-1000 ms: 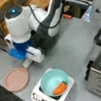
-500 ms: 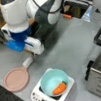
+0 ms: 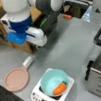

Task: Pick up the pan. Place the pan on the table. Pick up the bowl. Place the bowl on the stove.

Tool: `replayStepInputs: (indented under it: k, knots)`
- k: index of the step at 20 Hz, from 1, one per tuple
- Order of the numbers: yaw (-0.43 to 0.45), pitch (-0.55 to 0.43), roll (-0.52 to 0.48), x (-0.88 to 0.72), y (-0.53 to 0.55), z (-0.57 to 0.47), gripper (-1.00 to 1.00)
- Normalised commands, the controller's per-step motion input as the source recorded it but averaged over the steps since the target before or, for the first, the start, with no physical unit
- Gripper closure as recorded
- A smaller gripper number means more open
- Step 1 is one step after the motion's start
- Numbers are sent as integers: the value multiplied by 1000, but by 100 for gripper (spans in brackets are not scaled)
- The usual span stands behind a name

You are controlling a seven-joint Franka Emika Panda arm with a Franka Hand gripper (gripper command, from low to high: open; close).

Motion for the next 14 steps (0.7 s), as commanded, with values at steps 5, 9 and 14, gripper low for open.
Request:
replayStepInputs:
  k: [5,9,14]
  knots:
    - [-121,-82,57,-514,319,61,-100]
    - [-163,-116,32,-492,348,-38,-100]
    - [-109,-102,7,-446,269,-101,-100]
